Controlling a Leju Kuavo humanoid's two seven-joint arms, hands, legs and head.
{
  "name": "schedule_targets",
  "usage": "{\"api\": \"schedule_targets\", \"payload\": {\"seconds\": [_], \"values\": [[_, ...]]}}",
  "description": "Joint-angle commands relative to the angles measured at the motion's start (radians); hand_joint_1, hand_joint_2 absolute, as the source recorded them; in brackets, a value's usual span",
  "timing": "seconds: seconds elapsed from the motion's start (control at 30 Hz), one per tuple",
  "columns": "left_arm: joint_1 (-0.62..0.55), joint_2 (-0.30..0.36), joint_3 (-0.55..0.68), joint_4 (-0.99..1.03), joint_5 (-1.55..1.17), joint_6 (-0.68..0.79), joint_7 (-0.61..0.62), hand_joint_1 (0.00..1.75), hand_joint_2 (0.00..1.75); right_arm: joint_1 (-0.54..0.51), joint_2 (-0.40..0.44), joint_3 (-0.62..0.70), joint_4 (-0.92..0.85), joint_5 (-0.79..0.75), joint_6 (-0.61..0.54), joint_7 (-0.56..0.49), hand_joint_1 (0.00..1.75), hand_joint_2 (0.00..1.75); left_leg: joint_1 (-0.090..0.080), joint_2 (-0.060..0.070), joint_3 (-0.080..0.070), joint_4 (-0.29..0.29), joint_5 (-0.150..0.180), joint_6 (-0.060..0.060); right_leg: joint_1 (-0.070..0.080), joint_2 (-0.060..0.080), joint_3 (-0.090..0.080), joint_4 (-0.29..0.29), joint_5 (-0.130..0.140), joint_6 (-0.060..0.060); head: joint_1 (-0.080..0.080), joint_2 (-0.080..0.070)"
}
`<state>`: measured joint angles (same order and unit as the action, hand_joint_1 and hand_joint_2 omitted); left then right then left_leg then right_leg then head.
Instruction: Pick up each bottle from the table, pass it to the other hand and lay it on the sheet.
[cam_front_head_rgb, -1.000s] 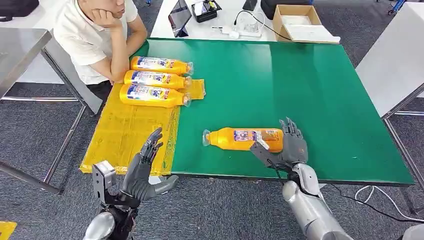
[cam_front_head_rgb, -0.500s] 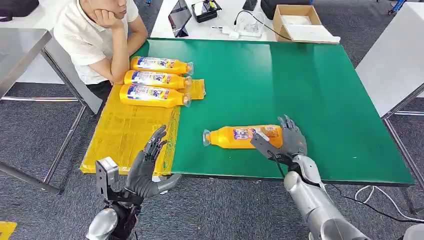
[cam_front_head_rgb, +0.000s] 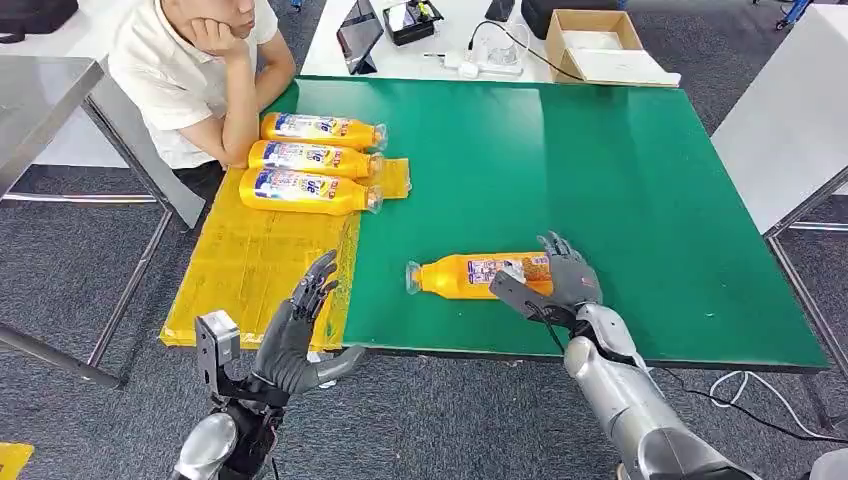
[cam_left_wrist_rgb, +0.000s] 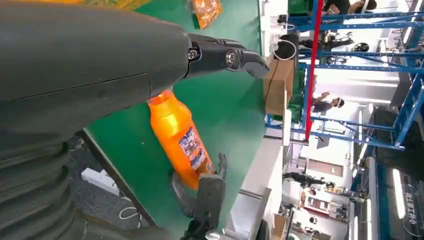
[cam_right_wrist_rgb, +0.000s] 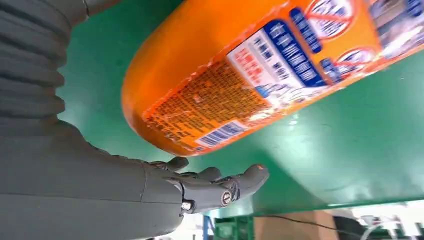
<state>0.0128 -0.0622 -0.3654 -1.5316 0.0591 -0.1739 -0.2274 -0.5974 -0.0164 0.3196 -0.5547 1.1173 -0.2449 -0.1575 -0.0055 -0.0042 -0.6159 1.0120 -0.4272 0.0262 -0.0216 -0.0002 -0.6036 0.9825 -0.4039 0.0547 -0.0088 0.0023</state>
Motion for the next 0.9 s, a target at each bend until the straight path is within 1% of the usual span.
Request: {"api": "schedule_targets", "payload": {"seconds": [0.03,0.1,0.13,0.2,0.23,0.27,0.3,0.33,0.4,0.47,0.5,0.53,0.57,0.6,0.63,0.67,0.73,0.77,0.8,0.83,0.9], "values": [[-0.064,-0.008,-0.038,0.098,0.008,-0.009,0.001,0.0,1.75,-0.098,0.039,0.079,0.111,0.012,0.013,-0.006,0.0,1.75,0.001,0.002,0.004,0.0,-0.002,-0.002,0.001,0.001,0.003,0.0,-0.001,-0.003,0.0,0.0],[-0.064,-0.008,-0.038,0.098,0.008,-0.009,0.001,0.0,1.75,-0.098,0.039,0.079,0.111,0.012,0.013,-0.006,0.0,1.75,0.001,0.001,0.002,0.0,-0.001,-0.001,0.001,0.001,0.002,0.0,-0.001,-0.002,0.0,0.0],[-0.064,-0.008,-0.038,0.098,0.008,-0.009,0.001,0.0,1.75,-0.098,0.039,0.079,0.111,0.012,0.013,-0.006,0.0,1.75,0.001,0.001,0.005,0.0,-0.002,-0.002,0.001,0.0,0.004,0.0,-0.002,-0.003,0.0,0.0],[-0.065,-0.007,-0.041,0.098,0.008,-0.009,0.001,0.0,1.75,-0.098,0.038,0.082,0.115,0.013,0.012,-0.004,0.0,1.75,0.0,0.0,0.002,-0.001,0.0,-0.001,0.001,0.0,0.002,0.0,-0.001,-0.001,0.0,0.0],[-0.064,-0.006,-0.041,0.098,0.008,-0.009,0.001,0.0,1.75,-0.098,0.037,0.083,0.116,0.013,0.011,-0.005,0.0,1.75,0.001,0.0,0.004,0.0,-0.002,-0.002,0.001,0.0,0.004,0.0,-0.002,-0.002,0.0,0.0],[-0.065,-0.005,-0.043,0.098,0.01,-0.011,0.0,0.0,1.75,-0.101,0.036,0.088,0.122,0.015,0.023,-0.004,0.0,1.75,0.001,0.0,0.003,0.0,-0.001,-0.001,0.001,0.0,0.002,0.0,-0.001,-0.002,0.0,0.0],[-0.066,-0.005,-0.043,0.097,0.012,-0.011,-0.001,0.0,1.75,-0.103,0.035,0.094,0.127,0.02,0.028,0.001,0.0,1.75,0.001,0.0,0.004,0.0,-0.002,-0.002,0.002,0.0,0.005,0.0,-0.002,-0.003,0.0,0.0],[-0.067,-0.004,-0.045,0.099,0.015,-0.012,-0.001,0.0,1.75,-0.104,0.033,0.1,0.134,0.023,0.035,0.01,0.0,1.75,0.0,0.0,0.002,-0.001,0.0,-0.001,0.0,0.0,0.002,0.0,-0.001,-0.002,0.0,0.0],[-0.07,-0.005,-0.046,0.1,0.015,-0.013,-0.001,0.0,1.75,-0.102,0.03,0.102,0.141,0.024,0.041,0.011,0.0,1.75,0.002,0.001,0.005,0.0,-0.002,-0.002,0.002,0.0,0.006,-0.001,-0.002,-0.003,0.0,0.0],[-0.073,-0.004,-0.048,0.105,0.018,-0.013,-0.001,0.0,1.75,-0.105,0.026,0.107,0.159,0.027,0.057,0.015,0.0,1.75,0.001,-0.001,0.003,0.0,-0.001,-0.001,0.001,-0.001,0.003,0.0,-0.001,-0.002,0.0,0.0],[-0.076,-0.003,-0.052,0.108,0.021,-0.013,0.0,0.0,1.75,-0.114,0.025,0.117,0.181,0.028,0.095,0.021,0.0,1.75,0.001,-0.001,0.004,0.0,-0.001,-0.002,0.002,-0.001,0.005,0.0,-0.002,-0.003,0.0,0.0],[-0.08,-0.001,-0.054,0.112,0.022,-0.013,0.0,0.0,1.75,-0.117,0.021,0.121,0.187,0.026,0.11,0.019,0.0,1.75,0.001,-0.001,0.003,0.0,-0.001,-0.002,0.001,-0.001,0.004,0.0,-0.001,-0.002,0.0,0.0],[-0.085,0.002,-0.059,0.117,0.022,-0.013,0.0,0.0,1.75,-0.129,0.012,0.133,0.206,0.027,0.169,0.042,0.42,1.75,0.001,0.0,0.004,0.0,-0.001,-0.002,0.001,-0.001,0.004,0.0,-0.002,-0.003,0.0,0.0],[-0.087,0.003,-0.059,0.12,0.023,-0.012,0.0,0.0,1.75,-0.136,0.006,0.138,0.217,0.026,0.198,0.05,1.61,1.75,0.001,-0.001,0.003,0.0,-0.001,-0.001,0.001,-0.001,0.003,0.0,-0.001,-0.002,0.0,0.0],[-0.089,0.004,-0.058,0.121,0.023,-0.012,0.0,0.0,1.75,-0.142,0.0,0.14,0.222,0.024,0.213,0.055,1.69,1.75,0.0,-0.001,0.002,0.0,0.0,-0.001,0.0,-0.001,0.002,0.0,-0.001,-0.001,0.0,0.0],[-0.089,0.005,-0.058,0.121,0.023,-0.012,0.0,0.0,1.75,-0.143,-0.002,0.14,0.222,0.024,0.214,0.054,1.69,1.75,0.001,-0.001,0.004,0.0,-0.001,-0.002,0.001,-0.002,0.004,0.0,-0.001,-0.003,0.0,0.0],[-0.089,0.005,-0.057,0.121,0.023,-0.012,0.0,0.0,1.75,-0.144,-0.004,0.14,0.222,0.024,0.214,0.053,1.69,1.75,0.001,-0.001,0.003,0.0,0.0,-0.001,0.001,-0.001,0.003,-0.001,-0.001,-0.002,0.0,0.0],[-0.089,0.005,-0.057,0.121,0.023,-0.012,0.0,0.0,1.75,-0.144,-0.004,0.14,0.222,0.024,0.214,0.053,1.69,1.75,0.003,-0.001,0.007,0.0,-0.002,-0.003,0.003,-0.002,0.008,-0.001,-0.003,-0.004,0.0,0.0],[-0.089,0.005,-0.057,0.121,0.023,-0.012,0.0,0.0,1.75,-0.144,-0.004,0.14,0.222,0.024,0.214,0.053,1.69,1.75,0.001,-0.002,0.005,-0.001,0.0,-0.002,0.002,-0.003,0.006,-0.002,-0.001,-0.002,0.0,0.0],[-0.089,0.005,-0.057,0.121,0.023,-0.012,0.0,0.0,1.75,-0.144,-0.004,0.14,0.222,0.024,0.214,0.053,1.69,1.75,0.002,-0.003,0.007,-0.001,-0.001,-0.002,0.002,-0.003,0.008,-0.002,-0.002,-0.003,0.0,0.0],[-0.089,0.005,-0.057,0.121,0.023,-0.012,0.0,0.0,1.75,-0.144,-0.004,0.14,0.222,0.024,0.214,0.053,1.69,1.75,0.002,-0.002,0.006,-0.001,-0.001,-0.002,0.002,-0.002,0.007,-0.002,-0.001,-0.003,0.0,0.0]]}}
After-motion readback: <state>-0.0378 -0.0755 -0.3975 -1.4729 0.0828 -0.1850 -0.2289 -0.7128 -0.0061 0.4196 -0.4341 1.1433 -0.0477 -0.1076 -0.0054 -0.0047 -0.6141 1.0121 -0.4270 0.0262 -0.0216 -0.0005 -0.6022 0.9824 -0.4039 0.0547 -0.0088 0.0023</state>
